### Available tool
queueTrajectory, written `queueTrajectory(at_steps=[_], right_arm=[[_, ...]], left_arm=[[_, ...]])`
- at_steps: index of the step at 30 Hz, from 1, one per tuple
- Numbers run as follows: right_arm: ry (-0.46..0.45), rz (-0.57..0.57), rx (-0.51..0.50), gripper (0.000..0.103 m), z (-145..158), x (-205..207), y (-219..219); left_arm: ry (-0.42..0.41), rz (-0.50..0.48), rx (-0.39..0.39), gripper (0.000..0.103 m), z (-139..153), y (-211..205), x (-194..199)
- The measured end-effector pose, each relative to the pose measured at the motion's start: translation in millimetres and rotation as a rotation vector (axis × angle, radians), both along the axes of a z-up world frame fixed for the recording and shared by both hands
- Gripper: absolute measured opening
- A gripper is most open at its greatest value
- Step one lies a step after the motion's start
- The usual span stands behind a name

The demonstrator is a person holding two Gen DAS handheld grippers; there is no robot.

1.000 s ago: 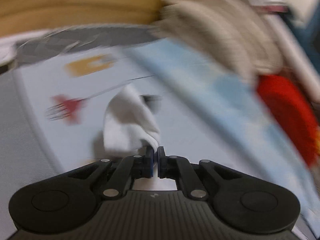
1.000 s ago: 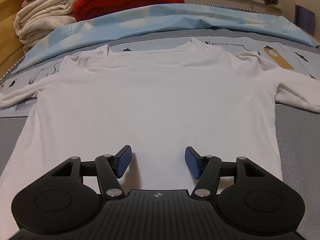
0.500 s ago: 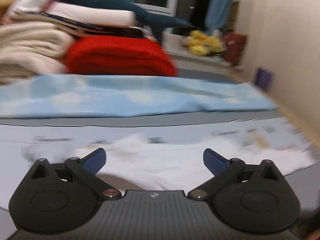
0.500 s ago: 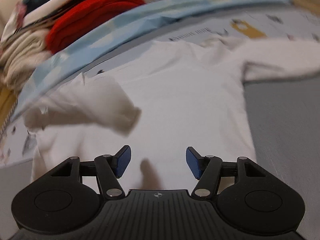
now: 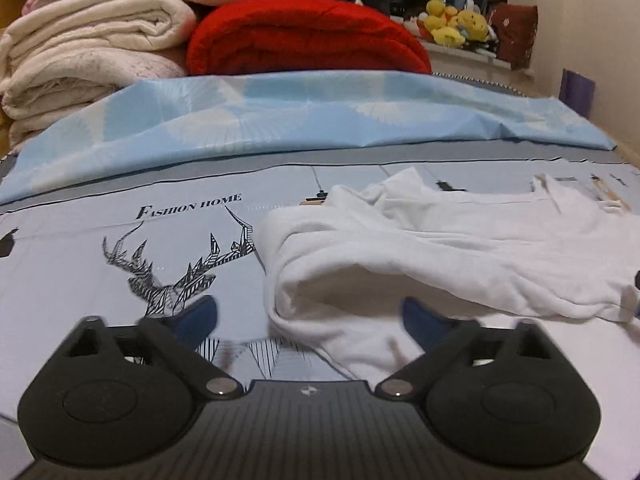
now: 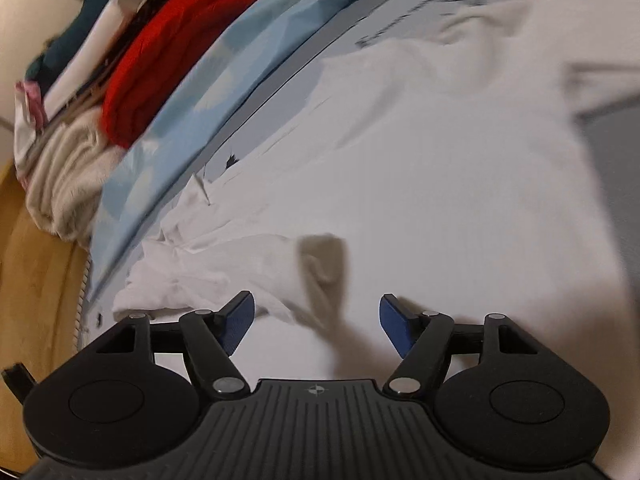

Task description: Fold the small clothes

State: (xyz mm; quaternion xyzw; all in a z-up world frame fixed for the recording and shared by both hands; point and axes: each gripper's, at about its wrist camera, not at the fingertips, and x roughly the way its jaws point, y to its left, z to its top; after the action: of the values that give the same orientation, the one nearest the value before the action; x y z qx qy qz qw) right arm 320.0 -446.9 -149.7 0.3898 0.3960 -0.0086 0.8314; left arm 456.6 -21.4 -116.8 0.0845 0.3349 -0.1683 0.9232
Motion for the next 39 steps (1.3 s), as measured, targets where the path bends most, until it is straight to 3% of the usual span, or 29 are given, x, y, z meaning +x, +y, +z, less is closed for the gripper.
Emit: queueTrajectory(at_steps=[1, 2, 3, 4, 5, 7, 10, 12, 14, 15, 17, 20, 21, 23, 24, 26, 28, 31, 33, 36, 39], right_arm=[[0.009, 0.006, -0.03, 0.071, 1.0, 14.1, 9.7], [0.017, 0.018, -0.062, 0.071, 3.4, 25.4, 20.1], [0.032, 0.042, -0.119, 0.066, 7.6, 37.8, 32.9], [0.045, 0.06, -0.202, 0.055, 16.1, 48.9, 46.5], [0.032, 0.09, -0.268, 0.014, 25.9, 57.6, 57.1], [-0.035, 0.102, -0.339, 0.008, 56.2, 73.1, 65.0], [-0.272, 0.039, -0.412, 0.008, 125.0, 71.0, 52.0], [-0.38, 0.008, -0.448, 0.008, 155.0, 57.4, 33.3], [-0.421, 0.023, -0.451, 0.008, 159.7, 42.7, 11.1], [-0.395, 0.017, -0.475, 0.009, 150.1, 38.1, 2.5], [-0.259, 0.018, -0.511, 0.014, 107.3, 35.2, -16.0], [0.075, -0.023, -0.481, 0.027, 30.0, 36.0, -42.9], [0.112, -0.061, -0.45, 0.032, 17.1, 30.3, -49.3], [0.044, -0.097, -0.402, 0.043, 16.5, 19.6, -49.3], [0.007, -0.091, -0.411, 0.051, 23.1, 16.9, -44.8], [-0.079, -0.055, -0.452, 0.056, 42.2, 17.5, -27.9], [-0.167, 0.06, -0.465, 0.056, 64.1, 31.1, -5.3], [-0.252, 0.26, -0.417, 0.055, 88.8, 63.7, 38.1], [-0.25, 0.42, -0.367, 0.055, 97.5, 103.4, 71.2], [-0.206, 0.602, -0.337, 0.057, 93.7, 151.7, 124.3], [-0.186, 0.703, -0.362, 0.066, 80.2, 185.4, 169.5]], left_arm=[[-0.012, 0.001, 0.01, 0.064, -1.0, -1.3, 3.1], [-0.022, 0.012, 0.018, 0.029, -2.4, -1.1, 6.8], [-0.031, 0.05, 0.03, 0.012, -3.4, 0.0, 11.6], [-0.039, 0.08, 0.021, 0.012, -1.0, 3.3, 12.0], [-0.047, 0.094, -0.012, 0.011, 2.0, 9.5, 11.7], [-0.088, 0.089, -0.035, 0.011, 11.7, 18.5, 3.2], [-0.154, 0.033, -0.008, 0.011, 20.7, 24.6, -17.1], [-0.201, -0.066, 0.003, 0.016, 23.9, 24.4, -37.4], [-0.218, -0.203, 0.06, 0.022, 18.7, 19.3, -55.0], [-0.212, -0.252, 0.094, 0.032, 13.0, 16.0, -61.4], [-0.213, -0.314, 0.149, 0.04, 2.0, 12.3, -70.6], [-0.187, -0.325, 0.152, 0.053, -4.9, 17.2, -66.7], [-0.18, -0.315, 0.116, 0.06, -2.8, 23.1, -63.0], [-0.18, -0.272, 0.047, 0.072, 3.4, 33.2, -55.3], [-0.192, -0.258, 0.03, 0.073, 4.2, 35.5, -55.4], [-0.202, -0.257, 0.025, 0.073, 4.3, 30.5, -52.1], [-0.214, -0.279, 0.042, 0.071, 0.5, 19.8, -51.8], [-0.186, -0.311, 0.061, 0.052, -9.4, 7.9, -48.5], [-0.161, -0.319, 0.051, 0.038, -16.0, 7.8, -45.9], [-0.119, -0.296, -0.016, 0.031, -22.8, 16.5, -35.7], [-0.039, -0.255, -0.155, 0.029, -29.5, 29.9, -20.5]])
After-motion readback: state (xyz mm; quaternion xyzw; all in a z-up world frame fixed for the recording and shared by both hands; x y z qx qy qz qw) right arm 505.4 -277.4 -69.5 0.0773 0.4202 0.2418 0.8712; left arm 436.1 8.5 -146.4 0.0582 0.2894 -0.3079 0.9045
